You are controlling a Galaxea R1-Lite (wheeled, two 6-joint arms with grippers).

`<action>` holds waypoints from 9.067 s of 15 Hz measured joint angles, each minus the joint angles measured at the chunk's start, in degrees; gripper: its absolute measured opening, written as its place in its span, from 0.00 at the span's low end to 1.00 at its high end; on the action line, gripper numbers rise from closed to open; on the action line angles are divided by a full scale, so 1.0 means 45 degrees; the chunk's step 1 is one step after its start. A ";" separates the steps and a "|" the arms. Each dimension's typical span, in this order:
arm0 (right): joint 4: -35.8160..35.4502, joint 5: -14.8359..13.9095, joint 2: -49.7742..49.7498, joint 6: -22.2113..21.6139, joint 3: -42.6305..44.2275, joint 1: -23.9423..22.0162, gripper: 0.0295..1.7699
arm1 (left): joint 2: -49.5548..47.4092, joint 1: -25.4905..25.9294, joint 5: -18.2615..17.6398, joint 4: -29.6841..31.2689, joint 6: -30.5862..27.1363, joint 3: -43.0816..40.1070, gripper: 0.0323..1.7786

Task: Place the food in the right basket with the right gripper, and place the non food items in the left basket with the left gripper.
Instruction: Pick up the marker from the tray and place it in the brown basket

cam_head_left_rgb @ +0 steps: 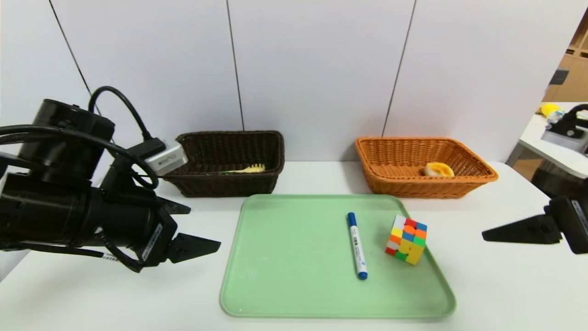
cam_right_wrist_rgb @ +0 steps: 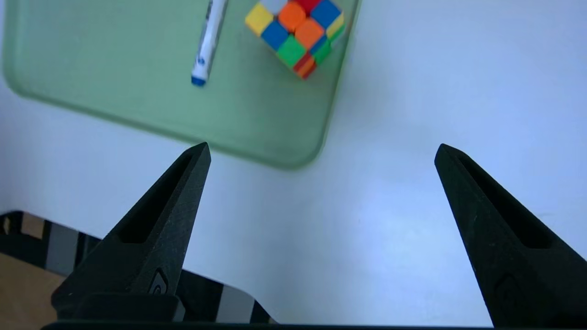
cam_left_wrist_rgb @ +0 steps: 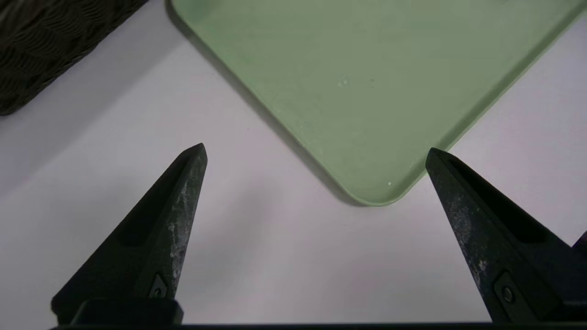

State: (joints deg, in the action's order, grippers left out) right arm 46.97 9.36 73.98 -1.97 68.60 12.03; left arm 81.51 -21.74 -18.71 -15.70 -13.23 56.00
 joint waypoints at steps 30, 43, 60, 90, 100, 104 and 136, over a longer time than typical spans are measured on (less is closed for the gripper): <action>-0.1858 -0.0068 0.0328 0.0263 -0.1856 -0.0030 0.96 | 0.8617 -0.7450 0.8127 -0.0043 0.8642 0.7751 0.95; -0.2016 -0.0024 0.0428 0.0122 -0.2137 -0.0022 0.96 | 0.9953 -0.8444 1.0999 -0.0791 1.0124 0.9392 0.95; -0.2281 0.0008 0.0501 0.0133 -0.2430 0.0000 0.96 | 1.1730 -0.8449 1.1508 -0.2016 1.1085 1.1137 0.95; -0.2563 0.0019 0.0420 0.0127 -0.2362 0.0000 0.96 | 0.8745 -0.6342 1.0925 -0.4578 0.9769 1.1205 0.12; -0.2826 0.0217 0.0328 0.0127 -0.2387 -0.0005 0.96 | 0.5751 -0.1097 0.4364 -0.4890 0.1582 1.1199 0.12; -0.2826 0.0247 0.0195 0.0141 -0.2406 0.0000 0.96 | 0.5738 0.0672 0.0742 -0.4876 -0.2064 1.1180 0.12; -0.2844 0.0241 -0.0474 0.0133 -0.2449 0.0236 0.96 | 0.9094 0.3178 -0.3766 -0.1606 -0.4852 1.2657 0.79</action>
State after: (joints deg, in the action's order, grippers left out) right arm 34.17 10.45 71.85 -1.38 57.58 13.09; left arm 122.43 -7.44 -35.66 -22.93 -35.06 112.96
